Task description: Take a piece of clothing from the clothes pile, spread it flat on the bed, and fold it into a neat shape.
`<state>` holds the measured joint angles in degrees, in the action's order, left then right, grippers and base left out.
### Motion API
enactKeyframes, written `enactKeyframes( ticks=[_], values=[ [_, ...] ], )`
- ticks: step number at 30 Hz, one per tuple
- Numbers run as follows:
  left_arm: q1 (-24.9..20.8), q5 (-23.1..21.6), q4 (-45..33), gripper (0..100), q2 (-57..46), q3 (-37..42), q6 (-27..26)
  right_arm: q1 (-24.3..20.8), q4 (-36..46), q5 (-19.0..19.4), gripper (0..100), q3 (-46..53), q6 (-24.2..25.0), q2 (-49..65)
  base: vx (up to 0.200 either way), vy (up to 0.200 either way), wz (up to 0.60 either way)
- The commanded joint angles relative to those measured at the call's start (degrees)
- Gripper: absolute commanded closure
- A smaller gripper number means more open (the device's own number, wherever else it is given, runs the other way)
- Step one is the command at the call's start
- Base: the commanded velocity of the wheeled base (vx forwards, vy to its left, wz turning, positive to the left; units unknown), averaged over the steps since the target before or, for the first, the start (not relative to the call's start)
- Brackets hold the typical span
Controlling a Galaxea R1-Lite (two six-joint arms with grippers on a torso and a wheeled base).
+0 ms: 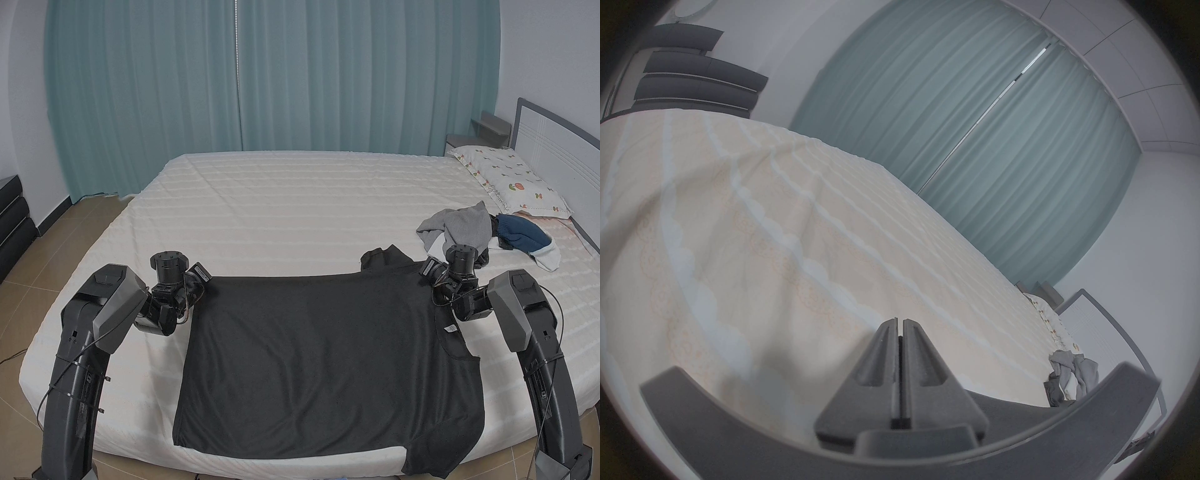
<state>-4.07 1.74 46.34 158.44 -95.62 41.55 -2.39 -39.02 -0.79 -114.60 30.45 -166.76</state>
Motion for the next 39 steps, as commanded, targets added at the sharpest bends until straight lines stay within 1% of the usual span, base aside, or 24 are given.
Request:
enactKeyframes(
  ticks=[1,8,9,10,11,15,19,21,24,25,28,29,30,31,32,33,35,37,39],
  values=[
    [0.0,0.1,0.1,100,0.2,-0.1,0.0,0.0,-0.1,0.0,100,0.0,0.0,-0.1,0.000,0.000,0.00],
    [0.0,0.1,-0.1,100,0.2,-0.1,0.0,0.0,-0.1,0.3,100,0.0,0.0,-0.1,0.000,0.000,0.00],
    [0.0,0.1,-0.1,0,0.2,-0.1,0.0,0.0,-0.1,0.3,100,0.0,0.0,-0.1,0.000,0.000,0.00],
    [0.0,0.1,-0.1,0,0.2,-0.1,0.0,0.0,-0.1,0.4,100,0.0,0.0,-0.1,0.000,0.000,0.00],
    [0.0,0.1,-0.1,0,0.2,-0.1,0.0,0.0,-0.1,0.4,0,0.0,0.0,-0.1,0.000,0.000,0.00],
    [0.0,0.1,0.0,0,0.1,0.0,0.0,-0.1,-0.8,0.4,0,0.0,0.1,0.2,0.000,0.000,0.00],
    [0.2,0.1,0.2,0,-0.9,1.0,0.4,0.2,-0.3,-0.4,0,0.0,0.3,1.8,0.000,0.000,0.00],
    [0.5,0.4,0.2,0,-2.9,2.4,0.6,0.5,-0.1,-0.8,0,0.0,0.5,3.3,0.000,0.000,0.00],
    [1.3,0.6,1.3,0,-8.7,8.7,1.7,1.2,-0.5,-1.2,0,4.1,0.5,7.8,0.000,0.000,0.00],
    [1.3,0.6,1.3,0,-9.1,9.1,1.7,1.2,-0.5,-1.2,0,4.5,0.5,8.2,0.000,0.000,0.00],
    [2.3,0.1,4.3,0,-18.4,18.9,2.5,2.8,-2.0,-1.1,0,18.0,0.1,16.7,0.000,0.000,0.00],
    [2.4,0.0,4.3,0,-18.7,19.3,2.5,2.9,-2.0,-1.1,0,18.8,0.0,17.1,0.000,0.000,0.00],
    [2.4,-0.5,4.5,0,-23.0,24.4,3.0,3.4,-3.4,-1.0,0,26.7,0.0,22.0,0.000,0.000,0.00],
    [2.2,-1.0,4.6,0,-25.1,27.2,3.0,3.6,-4.2,-0.4,0,31.8,0.1,25.6,0.000,0.000,0.00],
    [2.1,-1.0,4.6,0,-25.6,27.8,3.0,3.6,-4.3,-0.4,0,33.0,0.3,26.5,0.000,0.000,0.00],
    [1.8,-1.5,4.6,0,-27.4,30.1,3.0,3.7,-4.2,-0.1,0,38.1,0.8,30.2,0.000,0.000,0.00],
    [0.9,-1.7,4.6,0,-30.6,35.2,3.0,3.5,-4.3,1.1,0,48.9,1.8,37.3,0.000,0.000,0.00],
    [0.5,-1.7,4.6,0,-32.7,39.6,3.0,3.1,-4.5,2.8,0,56.3,3.2,41.9,0.000,0.000,0.00],
    [-0.3,-1.9,4.6,0,-35.7,46.9,3.0,2.4,-4.5,5.7,0,66.4,6.6,48.6,0.000,0.000,0.00]
  ],
)
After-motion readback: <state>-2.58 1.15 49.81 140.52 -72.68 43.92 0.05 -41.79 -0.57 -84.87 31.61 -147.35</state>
